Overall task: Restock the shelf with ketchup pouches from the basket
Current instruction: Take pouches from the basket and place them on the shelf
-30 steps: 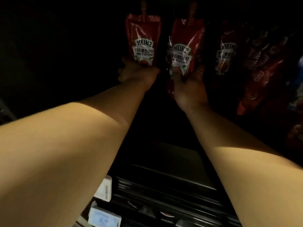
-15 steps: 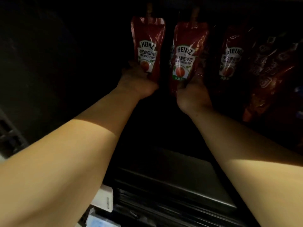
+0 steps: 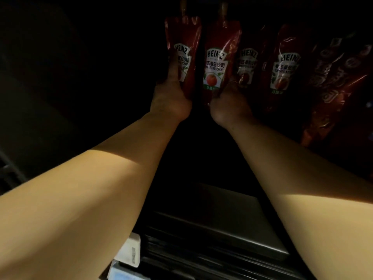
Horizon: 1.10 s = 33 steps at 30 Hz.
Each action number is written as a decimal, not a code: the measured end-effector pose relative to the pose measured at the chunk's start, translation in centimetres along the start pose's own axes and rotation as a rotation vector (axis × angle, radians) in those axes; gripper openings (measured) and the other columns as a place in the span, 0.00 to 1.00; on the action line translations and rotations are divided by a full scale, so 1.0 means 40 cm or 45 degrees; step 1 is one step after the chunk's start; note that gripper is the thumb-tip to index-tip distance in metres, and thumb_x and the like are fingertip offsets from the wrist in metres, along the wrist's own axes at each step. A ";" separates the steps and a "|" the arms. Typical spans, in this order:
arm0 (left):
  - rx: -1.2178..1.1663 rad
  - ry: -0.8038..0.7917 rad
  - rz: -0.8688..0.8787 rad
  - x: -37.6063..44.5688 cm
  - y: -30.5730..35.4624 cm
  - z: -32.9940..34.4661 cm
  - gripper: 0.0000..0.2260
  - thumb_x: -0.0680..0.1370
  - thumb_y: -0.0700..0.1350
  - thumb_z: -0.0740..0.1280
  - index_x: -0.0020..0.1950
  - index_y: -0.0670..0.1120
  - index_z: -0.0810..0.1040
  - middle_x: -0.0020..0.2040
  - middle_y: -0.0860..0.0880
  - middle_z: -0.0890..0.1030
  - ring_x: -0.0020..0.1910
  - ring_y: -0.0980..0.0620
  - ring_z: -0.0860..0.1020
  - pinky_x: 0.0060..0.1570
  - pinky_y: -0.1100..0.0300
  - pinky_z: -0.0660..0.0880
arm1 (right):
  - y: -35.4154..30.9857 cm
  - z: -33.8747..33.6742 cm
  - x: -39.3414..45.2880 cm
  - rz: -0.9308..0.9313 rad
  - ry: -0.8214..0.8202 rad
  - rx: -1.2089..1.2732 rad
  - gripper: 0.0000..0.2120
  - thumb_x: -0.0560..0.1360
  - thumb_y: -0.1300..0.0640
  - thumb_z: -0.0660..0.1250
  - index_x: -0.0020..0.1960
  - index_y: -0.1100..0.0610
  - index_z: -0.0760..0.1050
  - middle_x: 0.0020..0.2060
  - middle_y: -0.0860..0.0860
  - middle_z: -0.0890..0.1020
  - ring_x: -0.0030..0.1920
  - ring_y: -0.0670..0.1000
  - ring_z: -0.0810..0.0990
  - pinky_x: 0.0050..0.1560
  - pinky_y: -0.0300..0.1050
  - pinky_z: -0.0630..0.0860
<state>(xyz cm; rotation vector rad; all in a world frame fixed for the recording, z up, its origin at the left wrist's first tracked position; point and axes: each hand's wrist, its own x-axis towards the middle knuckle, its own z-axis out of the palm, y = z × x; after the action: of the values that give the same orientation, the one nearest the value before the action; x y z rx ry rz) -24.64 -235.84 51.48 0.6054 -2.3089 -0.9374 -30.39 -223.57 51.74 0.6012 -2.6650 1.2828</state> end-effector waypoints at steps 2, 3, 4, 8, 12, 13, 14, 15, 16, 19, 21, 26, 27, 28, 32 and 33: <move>-0.032 0.027 0.016 -0.001 -0.006 0.000 0.43 0.78 0.52 0.70 0.81 0.63 0.42 0.79 0.48 0.64 0.74 0.46 0.68 0.70 0.55 0.67 | -0.009 -0.002 0.003 -0.023 -0.013 -0.034 0.23 0.81 0.56 0.59 0.75 0.57 0.61 0.70 0.57 0.73 0.69 0.58 0.72 0.63 0.43 0.67; -0.031 0.038 0.019 -0.001 -0.008 -0.003 0.42 0.78 0.51 0.70 0.81 0.63 0.44 0.78 0.49 0.66 0.73 0.46 0.69 0.69 0.55 0.68 | -0.011 -0.006 0.003 -0.042 -0.008 -0.030 0.22 0.82 0.56 0.59 0.74 0.58 0.63 0.69 0.57 0.73 0.69 0.58 0.72 0.59 0.39 0.65; -0.021 0.043 0.020 -0.002 -0.011 -0.005 0.41 0.78 0.51 0.70 0.81 0.63 0.45 0.76 0.49 0.68 0.72 0.46 0.71 0.68 0.55 0.69 | -0.010 -0.012 0.001 -0.055 -0.002 -0.022 0.20 0.82 0.55 0.59 0.73 0.57 0.64 0.69 0.56 0.74 0.68 0.57 0.73 0.56 0.37 0.63; 0.009 0.071 0.006 0.004 -0.023 -0.011 0.39 0.78 0.53 0.70 0.81 0.63 0.48 0.76 0.49 0.69 0.71 0.46 0.72 0.70 0.51 0.71 | -0.003 -0.030 -0.028 -0.074 0.064 -0.022 0.24 0.83 0.43 0.57 0.70 0.59 0.68 0.65 0.57 0.77 0.64 0.57 0.76 0.52 0.40 0.68; 0.027 0.088 0.020 0.007 -0.025 -0.005 0.41 0.76 0.49 0.71 0.81 0.63 0.49 0.78 0.46 0.64 0.75 0.44 0.67 0.72 0.53 0.68 | -0.007 -0.018 -0.044 -0.065 0.158 -0.012 0.25 0.82 0.40 0.56 0.65 0.60 0.71 0.55 0.54 0.79 0.53 0.52 0.78 0.42 0.35 0.67; 0.026 0.090 0.021 0.007 -0.025 -0.005 0.42 0.76 0.47 0.72 0.81 0.63 0.49 0.78 0.45 0.62 0.76 0.44 0.66 0.72 0.53 0.67 | -0.012 -0.012 -0.037 -0.079 0.147 -0.019 0.25 0.83 0.40 0.56 0.66 0.61 0.71 0.55 0.54 0.79 0.51 0.51 0.76 0.39 0.33 0.66; 0.026 0.084 0.017 0.007 -0.027 -0.006 0.43 0.75 0.46 0.72 0.81 0.63 0.48 0.79 0.44 0.61 0.76 0.43 0.65 0.73 0.52 0.66 | -0.016 -0.006 -0.029 -0.089 0.137 -0.016 0.25 0.83 0.41 0.56 0.66 0.61 0.70 0.57 0.55 0.79 0.52 0.51 0.76 0.40 0.32 0.66; 0.032 0.076 0.012 0.006 -0.028 -0.007 0.44 0.75 0.45 0.72 0.81 0.63 0.48 0.79 0.44 0.61 0.76 0.43 0.64 0.73 0.50 0.66 | -0.019 -0.001 -0.022 -0.087 0.129 0.018 0.24 0.83 0.42 0.56 0.67 0.61 0.70 0.60 0.56 0.79 0.56 0.52 0.77 0.46 0.33 0.66; 0.038 0.071 0.006 0.007 -0.029 -0.006 0.45 0.74 0.44 0.72 0.81 0.63 0.48 0.79 0.44 0.61 0.76 0.43 0.64 0.73 0.48 0.67 | -0.016 0.003 -0.016 -0.079 0.123 0.077 0.23 0.83 0.43 0.57 0.68 0.60 0.70 0.62 0.56 0.79 0.59 0.54 0.78 0.49 0.35 0.65; 0.045 0.072 -0.002 0.007 -0.030 -0.001 0.45 0.74 0.44 0.73 0.81 0.64 0.48 0.78 0.45 0.63 0.76 0.44 0.65 0.73 0.50 0.67 | -0.001 0.014 -0.009 -0.104 0.124 0.151 0.19 0.83 0.48 0.60 0.69 0.56 0.69 0.62 0.52 0.79 0.61 0.51 0.77 0.52 0.36 0.66; 0.036 0.077 0.001 0.008 -0.029 -0.001 0.44 0.75 0.46 0.73 0.81 0.63 0.48 0.78 0.46 0.63 0.76 0.45 0.65 0.73 0.52 0.66 | 0.007 0.015 -0.007 -0.131 0.113 0.128 0.19 0.82 0.50 0.63 0.70 0.55 0.69 0.64 0.50 0.78 0.64 0.51 0.76 0.54 0.35 0.66; 0.123 0.135 0.023 0.006 -0.030 -0.005 0.37 0.76 0.49 0.72 0.80 0.59 0.57 0.74 0.48 0.70 0.73 0.46 0.70 0.70 0.56 0.69 | 0.029 0.007 -0.006 -0.033 0.096 -0.071 0.29 0.74 0.47 0.74 0.70 0.56 0.70 0.66 0.53 0.77 0.67 0.55 0.75 0.62 0.42 0.71; 0.126 0.158 0.024 0.006 -0.032 -0.004 0.34 0.76 0.49 0.72 0.78 0.57 0.60 0.72 0.48 0.73 0.70 0.46 0.72 0.66 0.59 0.70 | 0.034 0.007 -0.007 -0.012 0.100 -0.124 0.29 0.73 0.45 0.74 0.69 0.57 0.70 0.66 0.54 0.77 0.67 0.56 0.75 0.59 0.43 0.71; 0.122 0.183 0.013 0.007 -0.035 -0.004 0.31 0.76 0.50 0.73 0.77 0.55 0.64 0.69 0.48 0.76 0.68 0.47 0.75 0.61 0.61 0.71 | 0.034 0.009 -0.006 -0.001 0.101 -0.169 0.30 0.73 0.44 0.74 0.69 0.58 0.70 0.66 0.55 0.77 0.67 0.57 0.75 0.58 0.43 0.71; 0.181 0.196 -0.070 0.010 -0.037 -0.008 0.27 0.75 0.50 0.75 0.71 0.47 0.72 0.64 0.45 0.80 0.62 0.46 0.79 0.53 0.63 0.72 | 0.026 0.021 0.002 -0.001 0.062 -0.258 0.34 0.73 0.41 0.73 0.70 0.59 0.69 0.68 0.57 0.75 0.68 0.58 0.73 0.63 0.47 0.71; 0.195 0.198 -0.072 0.007 -0.035 -0.011 0.26 0.75 0.50 0.75 0.71 0.47 0.73 0.63 0.45 0.80 0.62 0.45 0.79 0.54 0.62 0.74 | 0.027 0.019 0.002 0.010 0.040 -0.247 0.34 0.73 0.41 0.73 0.71 0.58 0.69 0.68 0.56 0.75 0.69 0.58 0.73 0.63 0.46 0.71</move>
<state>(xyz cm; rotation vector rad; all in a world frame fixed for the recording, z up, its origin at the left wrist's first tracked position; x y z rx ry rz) -24.31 -237.13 50.80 0.7823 -2.2471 -0.7158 -30.85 -223.57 50.51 0.5398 -2.7245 1.0101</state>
